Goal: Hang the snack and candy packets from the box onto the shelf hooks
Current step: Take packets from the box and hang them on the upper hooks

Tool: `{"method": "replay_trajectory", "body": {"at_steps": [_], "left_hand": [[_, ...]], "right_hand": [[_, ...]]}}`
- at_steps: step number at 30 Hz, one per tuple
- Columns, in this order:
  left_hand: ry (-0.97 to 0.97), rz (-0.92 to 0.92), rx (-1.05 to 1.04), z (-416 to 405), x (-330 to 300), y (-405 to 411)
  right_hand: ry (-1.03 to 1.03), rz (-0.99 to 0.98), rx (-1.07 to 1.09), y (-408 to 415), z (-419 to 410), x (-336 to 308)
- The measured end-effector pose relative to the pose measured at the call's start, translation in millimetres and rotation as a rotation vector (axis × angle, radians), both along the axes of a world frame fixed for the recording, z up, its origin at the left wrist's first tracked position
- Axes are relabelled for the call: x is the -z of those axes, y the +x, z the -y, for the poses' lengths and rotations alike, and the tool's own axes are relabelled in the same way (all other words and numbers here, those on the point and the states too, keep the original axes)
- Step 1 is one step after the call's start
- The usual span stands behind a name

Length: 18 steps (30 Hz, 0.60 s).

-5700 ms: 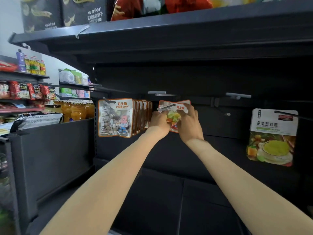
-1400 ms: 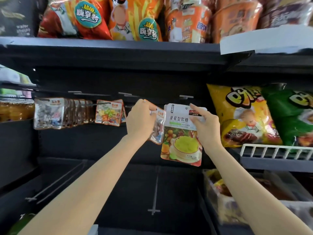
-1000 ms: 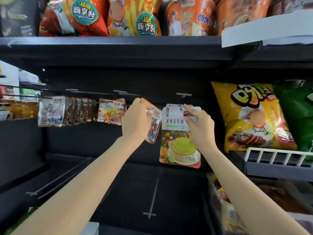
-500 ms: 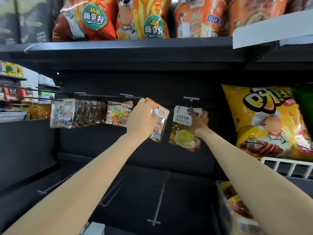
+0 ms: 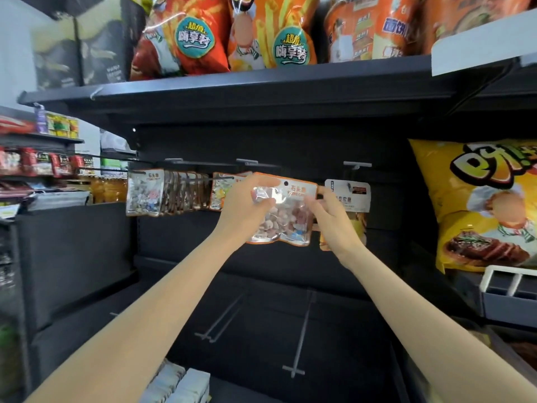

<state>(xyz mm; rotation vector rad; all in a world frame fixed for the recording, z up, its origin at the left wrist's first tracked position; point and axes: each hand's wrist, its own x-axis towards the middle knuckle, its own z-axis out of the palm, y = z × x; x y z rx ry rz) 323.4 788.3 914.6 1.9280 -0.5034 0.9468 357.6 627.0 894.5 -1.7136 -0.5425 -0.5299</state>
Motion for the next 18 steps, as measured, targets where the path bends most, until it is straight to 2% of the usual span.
{"method": "replay_trajectory", "body": {"at_steps": [3, 6, 8, 14, 18], "left_hand": [[-0.029, 0.071, 0.021, -16, 3, -7], [-0.035, 0.110, -0.048, -43, 11, -7], [-0.035, 0.124, -0.102, -66, 16, -5], [-0.050, 0.076, -0.124, -140, 16, 11], [0.035, -0.022, -0.130, -179, 15, 27]], "right_hand": [[0.062, 0.170, -0.095, -13, -22, 1], [-0.022, 0.341, -0.077, -23, -49, 2], [-0.111, 0.402, 0.012, -26, -74, 2], [-0.196, 0.412, 0.096, -16, -158, 7], [-0.179, 0.317, 0.101, -2, -201, 6]]}}
